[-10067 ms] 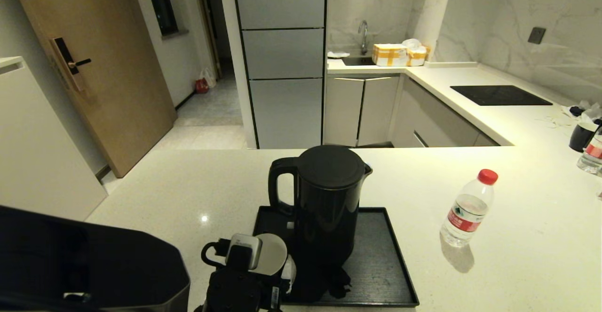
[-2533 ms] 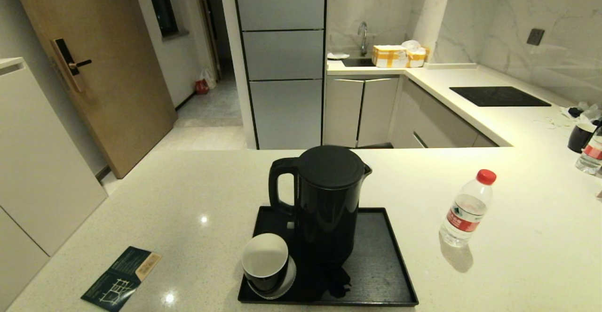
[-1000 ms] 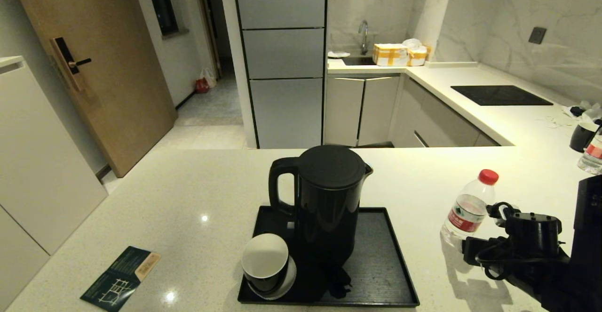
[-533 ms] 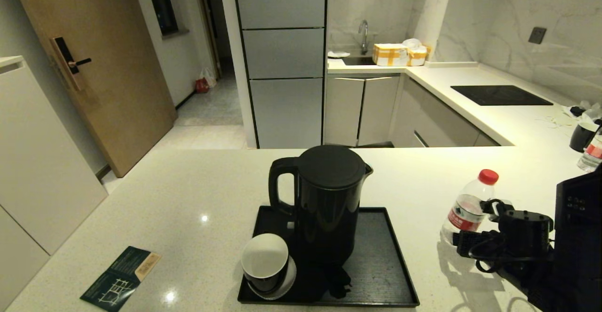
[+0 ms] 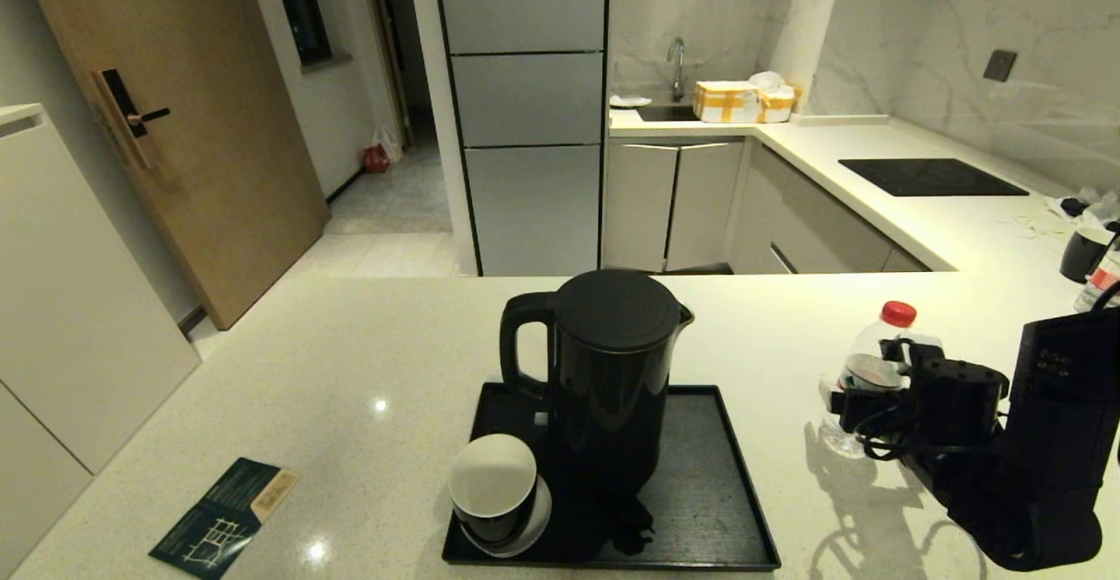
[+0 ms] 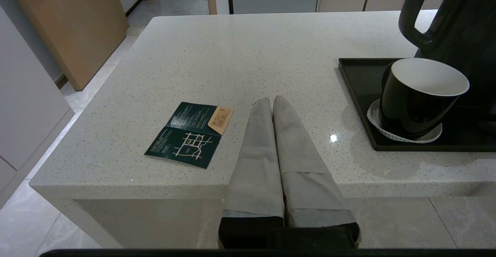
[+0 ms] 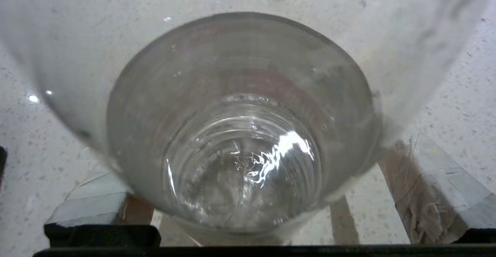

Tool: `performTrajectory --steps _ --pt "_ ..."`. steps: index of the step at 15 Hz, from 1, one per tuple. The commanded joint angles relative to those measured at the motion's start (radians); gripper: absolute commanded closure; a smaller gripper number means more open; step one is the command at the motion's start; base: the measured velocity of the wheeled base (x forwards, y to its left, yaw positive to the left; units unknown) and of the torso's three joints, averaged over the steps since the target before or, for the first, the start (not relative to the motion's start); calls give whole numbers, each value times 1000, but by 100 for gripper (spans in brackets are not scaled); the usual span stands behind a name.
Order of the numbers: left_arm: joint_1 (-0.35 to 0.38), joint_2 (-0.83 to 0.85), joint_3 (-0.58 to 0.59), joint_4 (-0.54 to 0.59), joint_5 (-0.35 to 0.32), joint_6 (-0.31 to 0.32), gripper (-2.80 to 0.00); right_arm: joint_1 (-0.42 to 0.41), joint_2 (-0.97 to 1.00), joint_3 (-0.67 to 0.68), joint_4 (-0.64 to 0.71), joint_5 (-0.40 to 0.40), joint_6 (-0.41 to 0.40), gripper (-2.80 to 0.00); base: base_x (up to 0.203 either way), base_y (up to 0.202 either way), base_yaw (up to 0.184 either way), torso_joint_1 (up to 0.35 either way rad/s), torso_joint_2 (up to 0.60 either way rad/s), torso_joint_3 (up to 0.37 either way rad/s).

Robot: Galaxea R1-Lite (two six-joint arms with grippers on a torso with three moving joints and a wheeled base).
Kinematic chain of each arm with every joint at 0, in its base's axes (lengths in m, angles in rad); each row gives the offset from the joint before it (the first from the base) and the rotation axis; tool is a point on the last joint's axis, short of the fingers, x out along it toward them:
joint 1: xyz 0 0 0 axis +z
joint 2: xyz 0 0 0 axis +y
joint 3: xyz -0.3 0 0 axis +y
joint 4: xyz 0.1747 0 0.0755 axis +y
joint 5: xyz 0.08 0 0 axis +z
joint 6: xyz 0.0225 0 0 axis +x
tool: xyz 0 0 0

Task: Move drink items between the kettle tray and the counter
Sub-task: Return the bottled water to its original position

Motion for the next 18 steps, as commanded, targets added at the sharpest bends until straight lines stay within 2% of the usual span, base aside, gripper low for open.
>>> performTrajectory --steps 1,2,4,8,11,16,18 --pt "0 1 0 0 0 0 0 23 19 -15 -8 -8 0 -280 0 0 0 0 0 0" --pt "0 1 0 0 0 0 0 35 26 -17 -8 -24 0 0 0 0 0 0 0 0" --pt "0 1 0 0 0 0 0 56 46 -28 -8 -65 1 0 0 0 0 0 0 0" --pt "0 1 0 0 0 0 0 127 51 -28 -8 -77 13 0 0 0 0 0 0 0" --pt "0 1 0 0 0 0 0 144 -29 -19 -8 -79 44 0 0 0 0 0 0 0" --pt "0 1 0 0 0 0 0 208 -198 58 -5 -87 42 0 0 0 0 0 0 0" --pt "0 1 0 0 0 0 0 268 -249 108 9 -91 41 0 0 0 0 0 0 0"
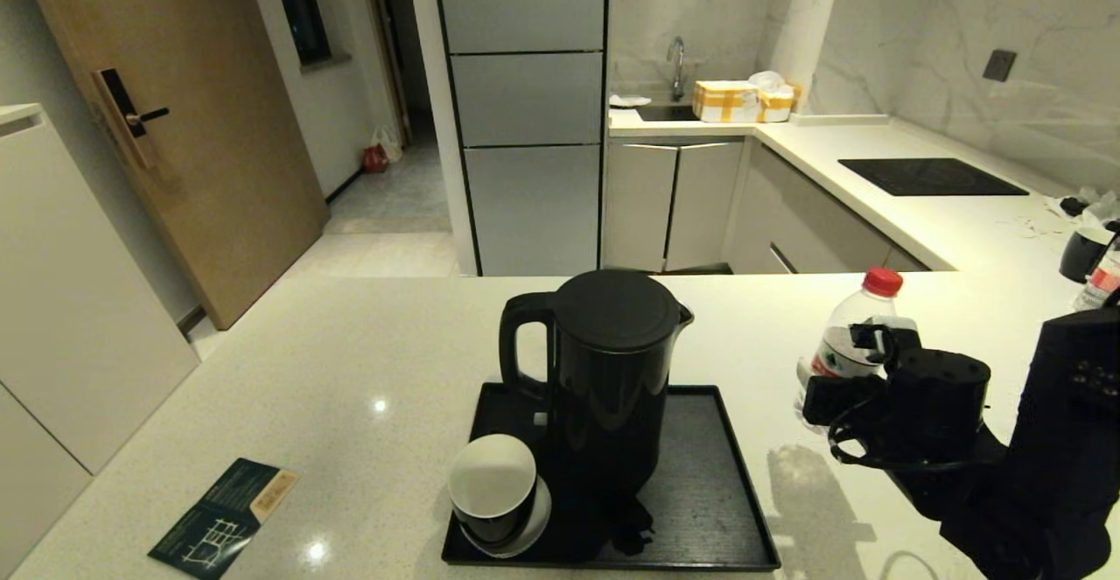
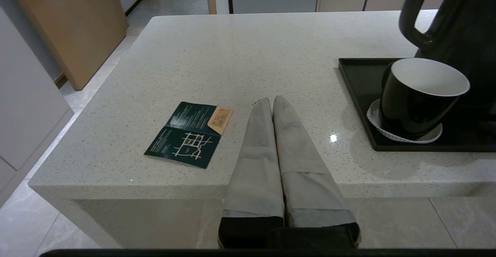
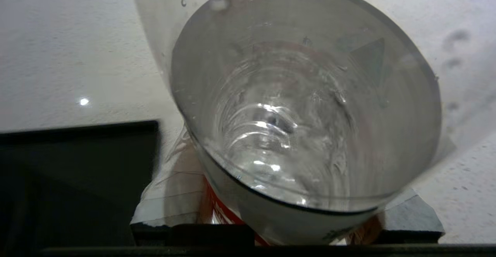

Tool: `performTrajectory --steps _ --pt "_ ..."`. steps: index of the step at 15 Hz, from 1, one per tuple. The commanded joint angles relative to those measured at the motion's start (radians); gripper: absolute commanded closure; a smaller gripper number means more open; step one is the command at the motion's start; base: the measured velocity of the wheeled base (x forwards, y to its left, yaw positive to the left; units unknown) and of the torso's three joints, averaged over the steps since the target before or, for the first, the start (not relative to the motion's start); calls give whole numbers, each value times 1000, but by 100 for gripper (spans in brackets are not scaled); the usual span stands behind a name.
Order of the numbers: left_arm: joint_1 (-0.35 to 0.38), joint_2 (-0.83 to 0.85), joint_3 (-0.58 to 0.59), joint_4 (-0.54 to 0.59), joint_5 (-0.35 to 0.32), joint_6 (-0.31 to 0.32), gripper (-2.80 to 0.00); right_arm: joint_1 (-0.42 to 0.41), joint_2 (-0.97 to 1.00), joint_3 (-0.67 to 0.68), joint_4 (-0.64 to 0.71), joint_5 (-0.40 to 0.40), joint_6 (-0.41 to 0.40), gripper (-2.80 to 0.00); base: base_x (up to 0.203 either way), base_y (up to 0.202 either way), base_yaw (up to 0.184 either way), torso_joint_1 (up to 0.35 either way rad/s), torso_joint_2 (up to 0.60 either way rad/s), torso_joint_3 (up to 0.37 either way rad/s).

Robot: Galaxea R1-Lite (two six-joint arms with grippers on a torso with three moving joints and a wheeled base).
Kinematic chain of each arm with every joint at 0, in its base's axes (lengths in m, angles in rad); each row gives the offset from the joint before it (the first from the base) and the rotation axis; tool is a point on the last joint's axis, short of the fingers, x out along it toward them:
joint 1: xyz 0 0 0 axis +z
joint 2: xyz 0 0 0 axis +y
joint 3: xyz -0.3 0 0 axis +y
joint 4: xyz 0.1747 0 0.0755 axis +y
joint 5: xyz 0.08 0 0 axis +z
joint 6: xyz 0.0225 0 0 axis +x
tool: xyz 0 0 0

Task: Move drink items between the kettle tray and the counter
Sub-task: Return the bottled water to its original position

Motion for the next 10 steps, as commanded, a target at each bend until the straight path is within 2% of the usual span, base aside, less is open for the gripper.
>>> performTrajectory --steps 1,5,10 --pt "0 1 0 0 0 0 0 80 -80 58 -6 -10 3 0 0 0 0 0 0 0" --pt "0 1 0 0 0 0 0 231 -30 107 -20 -46 32 0 0 0 0 0 0 0" --pt "0 1 0 0 0 0 0 311 98 110 -22 -84 66 0 0 0 0 0 0 0"
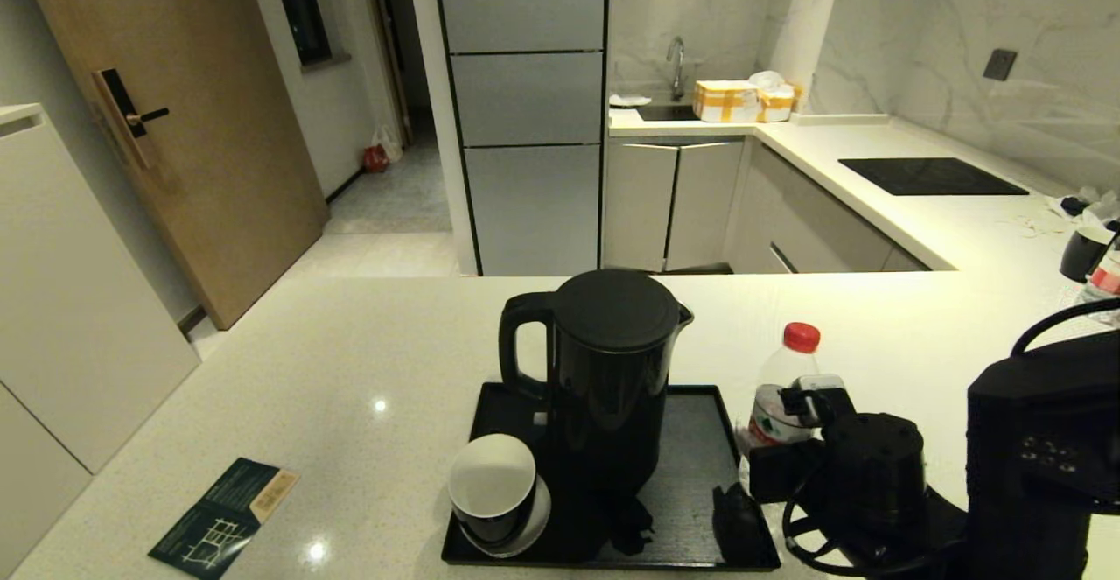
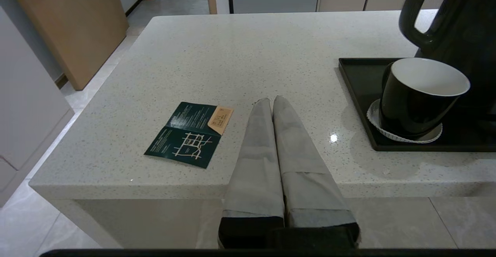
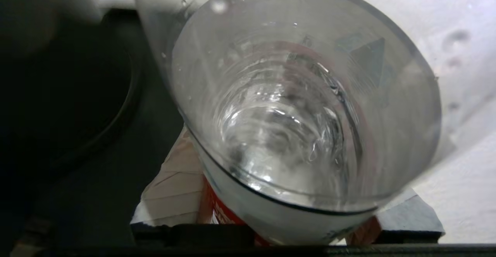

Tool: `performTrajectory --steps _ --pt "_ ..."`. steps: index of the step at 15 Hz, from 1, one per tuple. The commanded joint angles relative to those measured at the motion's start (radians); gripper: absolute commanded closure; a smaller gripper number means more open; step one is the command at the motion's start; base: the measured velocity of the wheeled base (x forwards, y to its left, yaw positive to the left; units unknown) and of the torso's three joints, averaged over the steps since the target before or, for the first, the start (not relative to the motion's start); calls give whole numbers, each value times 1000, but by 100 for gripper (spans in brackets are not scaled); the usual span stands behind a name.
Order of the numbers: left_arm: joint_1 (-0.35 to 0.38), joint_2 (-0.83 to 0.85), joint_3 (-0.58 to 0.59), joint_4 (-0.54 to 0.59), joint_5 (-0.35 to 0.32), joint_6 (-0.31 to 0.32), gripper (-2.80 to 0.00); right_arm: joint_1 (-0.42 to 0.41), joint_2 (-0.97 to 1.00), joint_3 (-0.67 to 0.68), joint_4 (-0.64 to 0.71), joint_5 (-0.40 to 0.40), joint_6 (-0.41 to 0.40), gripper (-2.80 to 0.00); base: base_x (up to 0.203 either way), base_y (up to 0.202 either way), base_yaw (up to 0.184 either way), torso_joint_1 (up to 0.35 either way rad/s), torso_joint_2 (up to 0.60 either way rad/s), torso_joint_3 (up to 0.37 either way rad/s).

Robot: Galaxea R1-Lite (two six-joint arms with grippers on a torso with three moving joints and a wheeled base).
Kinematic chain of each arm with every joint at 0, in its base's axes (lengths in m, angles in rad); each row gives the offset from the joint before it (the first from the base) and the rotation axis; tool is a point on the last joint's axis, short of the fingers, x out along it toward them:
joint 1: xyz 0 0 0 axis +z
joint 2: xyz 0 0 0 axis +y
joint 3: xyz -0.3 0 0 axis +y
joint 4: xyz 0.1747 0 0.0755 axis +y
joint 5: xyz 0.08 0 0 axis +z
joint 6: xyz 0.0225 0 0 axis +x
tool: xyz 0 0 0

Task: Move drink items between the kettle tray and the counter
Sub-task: Return the bottled water to its original position

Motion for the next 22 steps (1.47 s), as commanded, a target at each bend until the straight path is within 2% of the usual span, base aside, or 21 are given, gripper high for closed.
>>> performTrajectory --steps 1,8,20,21,22 --pt "-1 1 0 0 1 0 0 34 49 -2 -10 -6 4 0 0 0 0 0 0 0" --pt "-1 1 0 0 1 0 0 100 63 -81 -10 -23 -25 0 0 0 0 0 0 0" --pt "-1 1 0 0 1 0 0 103 138 -112 -10 -40 -9 0 0 0 0 0 0 0" --pt "-1 1 0 0 1 0 0 103 135 -108 -10 -41 -9 -280 0 0 0 0 0 0" --pt "-1 1 0 0 1 0 0 103 131 -105 -10 -40 -8 -280 0 0 0 0 0 0"
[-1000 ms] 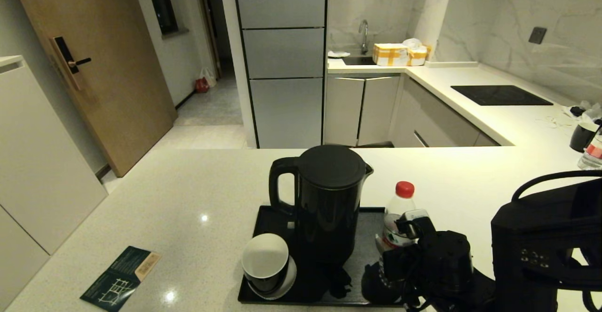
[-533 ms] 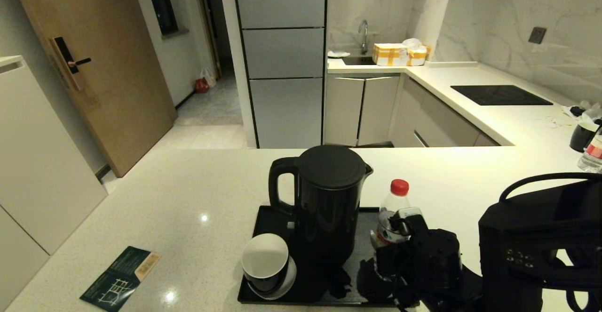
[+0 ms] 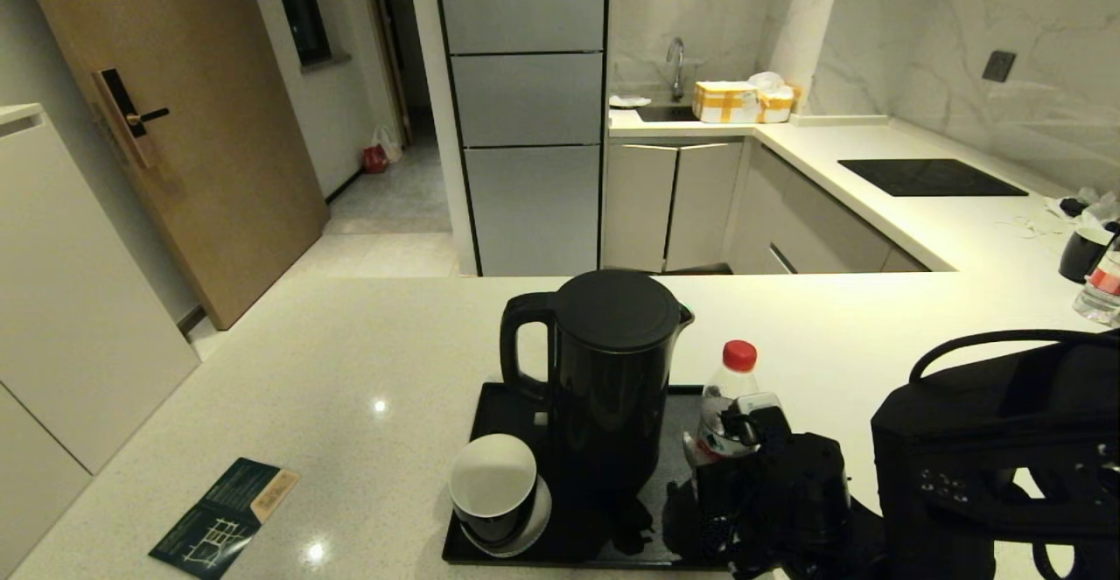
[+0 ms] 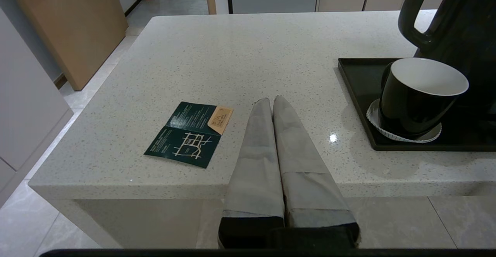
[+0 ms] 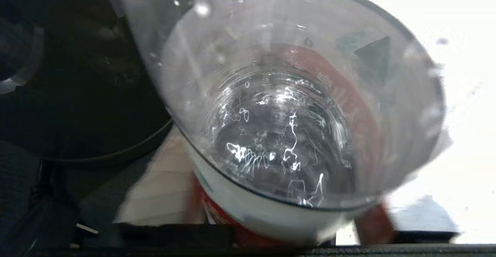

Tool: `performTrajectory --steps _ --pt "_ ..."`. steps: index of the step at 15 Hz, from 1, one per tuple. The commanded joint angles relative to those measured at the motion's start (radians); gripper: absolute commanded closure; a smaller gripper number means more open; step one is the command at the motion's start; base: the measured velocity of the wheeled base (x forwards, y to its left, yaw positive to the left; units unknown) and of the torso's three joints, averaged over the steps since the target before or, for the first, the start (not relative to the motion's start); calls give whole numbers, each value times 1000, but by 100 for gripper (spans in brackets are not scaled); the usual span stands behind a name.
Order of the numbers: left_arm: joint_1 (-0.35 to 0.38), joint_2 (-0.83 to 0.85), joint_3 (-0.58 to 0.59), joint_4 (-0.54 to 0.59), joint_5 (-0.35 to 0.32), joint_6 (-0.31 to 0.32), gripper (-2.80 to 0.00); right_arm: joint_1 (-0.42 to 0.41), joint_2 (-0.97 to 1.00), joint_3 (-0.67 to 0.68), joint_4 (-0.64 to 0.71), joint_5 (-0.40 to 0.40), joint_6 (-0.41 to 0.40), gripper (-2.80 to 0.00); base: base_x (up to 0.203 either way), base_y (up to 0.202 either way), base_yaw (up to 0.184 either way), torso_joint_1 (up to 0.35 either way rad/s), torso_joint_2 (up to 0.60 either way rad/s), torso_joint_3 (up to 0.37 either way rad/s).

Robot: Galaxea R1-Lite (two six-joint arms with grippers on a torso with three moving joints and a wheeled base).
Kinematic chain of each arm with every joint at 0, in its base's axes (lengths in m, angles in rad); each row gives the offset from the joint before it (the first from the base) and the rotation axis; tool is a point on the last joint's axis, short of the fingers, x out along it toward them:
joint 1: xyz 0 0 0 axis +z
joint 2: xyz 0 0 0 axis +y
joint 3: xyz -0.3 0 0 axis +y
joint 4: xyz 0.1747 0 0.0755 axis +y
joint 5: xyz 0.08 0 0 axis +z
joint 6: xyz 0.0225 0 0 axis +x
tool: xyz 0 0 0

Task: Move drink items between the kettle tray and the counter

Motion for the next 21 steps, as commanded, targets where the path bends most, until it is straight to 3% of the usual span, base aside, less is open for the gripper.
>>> performTrajectory --steps 1,14,16,21 --pt "0 1 0 0 1 0 0 0 -6 9 -3 0 2 -280 0 0 0 0 0 0" --pt "0 1 0 0 1 0 0 3 -124 127 -3 32 13 -280 0 0 0 0 0 0" --pt "0 1 0 0 1 0 0 5 -189 188 -3 68 -12 -280 0 0 0 0 0 0" --pt "0 1 0 0 1 0 0 25 -311 329 -3 74 -40 -280 0 0 0 0 0 0"
